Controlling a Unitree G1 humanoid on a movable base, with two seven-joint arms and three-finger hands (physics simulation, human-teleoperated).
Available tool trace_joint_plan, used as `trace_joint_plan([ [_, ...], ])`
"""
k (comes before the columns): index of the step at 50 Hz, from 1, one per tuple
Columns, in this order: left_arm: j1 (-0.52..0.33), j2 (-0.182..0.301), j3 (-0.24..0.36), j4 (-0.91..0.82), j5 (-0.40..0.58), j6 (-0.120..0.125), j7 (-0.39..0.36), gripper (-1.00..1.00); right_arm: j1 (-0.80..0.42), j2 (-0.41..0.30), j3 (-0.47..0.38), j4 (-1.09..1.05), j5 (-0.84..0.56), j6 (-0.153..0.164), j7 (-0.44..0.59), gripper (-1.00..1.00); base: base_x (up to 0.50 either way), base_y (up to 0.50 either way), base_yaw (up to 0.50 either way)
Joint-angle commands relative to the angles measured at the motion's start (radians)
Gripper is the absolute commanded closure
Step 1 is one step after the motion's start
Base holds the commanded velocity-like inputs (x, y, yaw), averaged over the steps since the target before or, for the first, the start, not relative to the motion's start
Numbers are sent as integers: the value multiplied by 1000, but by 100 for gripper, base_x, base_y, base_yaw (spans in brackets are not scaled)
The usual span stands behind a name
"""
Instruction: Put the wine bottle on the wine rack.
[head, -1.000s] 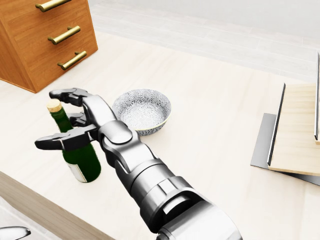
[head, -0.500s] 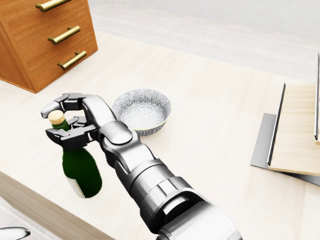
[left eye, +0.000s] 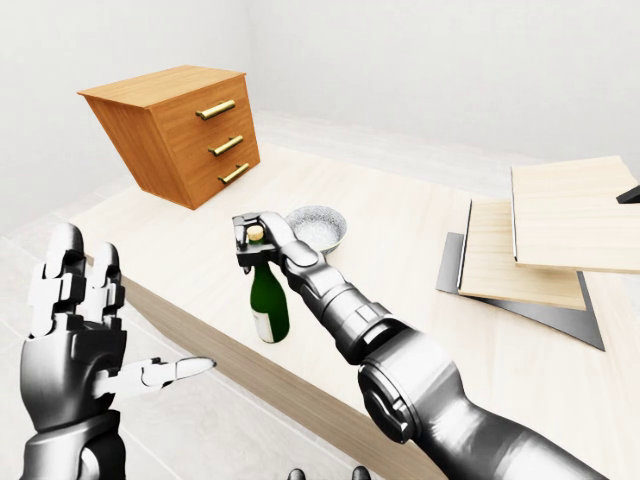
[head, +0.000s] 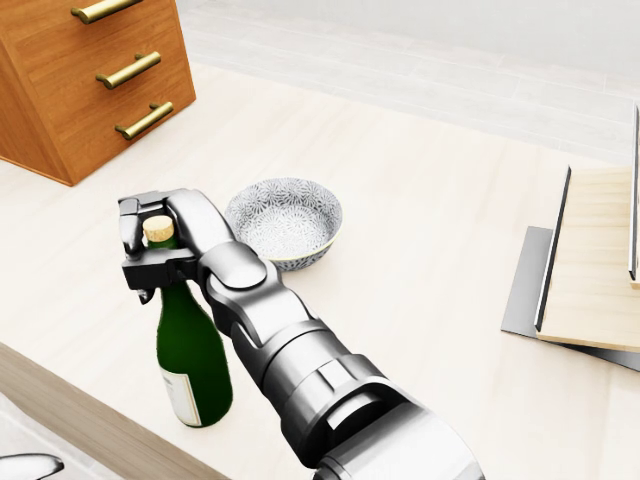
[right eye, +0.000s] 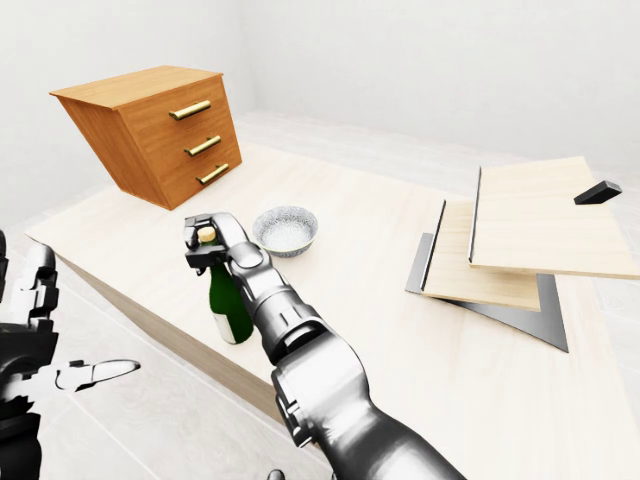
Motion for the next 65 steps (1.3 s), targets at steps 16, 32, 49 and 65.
trace_joint_plan([
  [16,3,-2,-7,-5,1,0,3,-100,-1,-4,5,-15,3,-24,-16,100,0,0,0],
  [32,3,-2,-20,6,9,0,5,-100,-52,-59,11,-73,61,39,-22,100,0,0,0],
  [49,-8,6,-27,14,3,0,15,-100,-101,-137,8,-186,154,113,-44,100,0,0,0],
  [65,-8,10,-27,-14,-2,0,26,-100,3,-252,28,-583,277,113,-124,100,0,0,0],
])
